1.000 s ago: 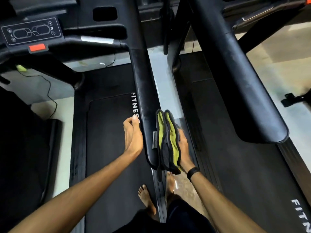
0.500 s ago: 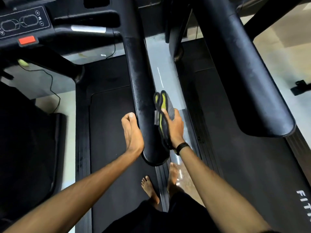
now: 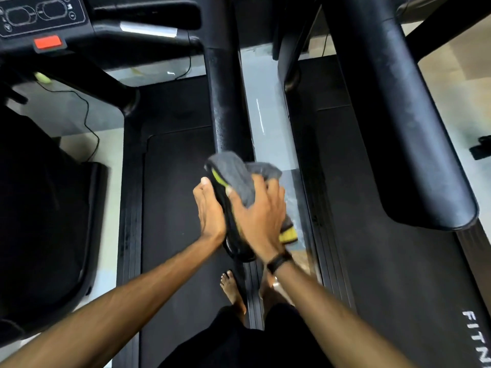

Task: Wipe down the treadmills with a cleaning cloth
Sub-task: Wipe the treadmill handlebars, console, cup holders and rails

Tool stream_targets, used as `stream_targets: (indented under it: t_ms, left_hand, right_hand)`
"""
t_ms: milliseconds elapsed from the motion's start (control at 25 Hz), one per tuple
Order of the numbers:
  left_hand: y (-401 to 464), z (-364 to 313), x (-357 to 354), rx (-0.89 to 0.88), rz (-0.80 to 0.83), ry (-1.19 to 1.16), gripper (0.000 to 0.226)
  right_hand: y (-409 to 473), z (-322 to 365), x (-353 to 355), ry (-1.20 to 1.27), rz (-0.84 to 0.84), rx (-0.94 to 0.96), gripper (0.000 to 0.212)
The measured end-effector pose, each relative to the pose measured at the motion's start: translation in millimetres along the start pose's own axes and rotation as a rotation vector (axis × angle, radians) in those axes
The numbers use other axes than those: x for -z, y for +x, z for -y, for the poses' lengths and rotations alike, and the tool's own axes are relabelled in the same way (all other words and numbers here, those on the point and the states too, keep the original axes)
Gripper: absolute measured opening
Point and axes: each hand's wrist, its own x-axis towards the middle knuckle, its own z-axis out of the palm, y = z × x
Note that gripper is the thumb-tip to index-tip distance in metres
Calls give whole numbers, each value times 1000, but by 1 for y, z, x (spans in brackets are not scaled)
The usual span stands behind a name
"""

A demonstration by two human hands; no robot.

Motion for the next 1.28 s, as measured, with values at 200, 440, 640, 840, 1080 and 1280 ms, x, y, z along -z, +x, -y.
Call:
stream_targets:
  t_ms: [200,440,640,840,1080,1280]
  left_hand:
    - [-4,-10,1,-23,24,64,43]
    - [8,-7,5,6,55,61,30]
    - [30,-11,13,-51,18,16,53]
    - [48,-39,16,-124,15,24,57]
    - [46,-55,10,-153,41,127,66]
    - [58,-60,19,-121,16,137,63]
  right_hand:
    - [87,-39,-30,613,121,-381,47]
    - [8,-70,-19,800,98,-754,30]
    - [-12,1,3,4,13,-153,49]
    - [96,41,-18,-55,83,-61,49]
    - [171,-7,-44,587,164,-495,56]
    - [85,-48,-36,827,156,-736,45]
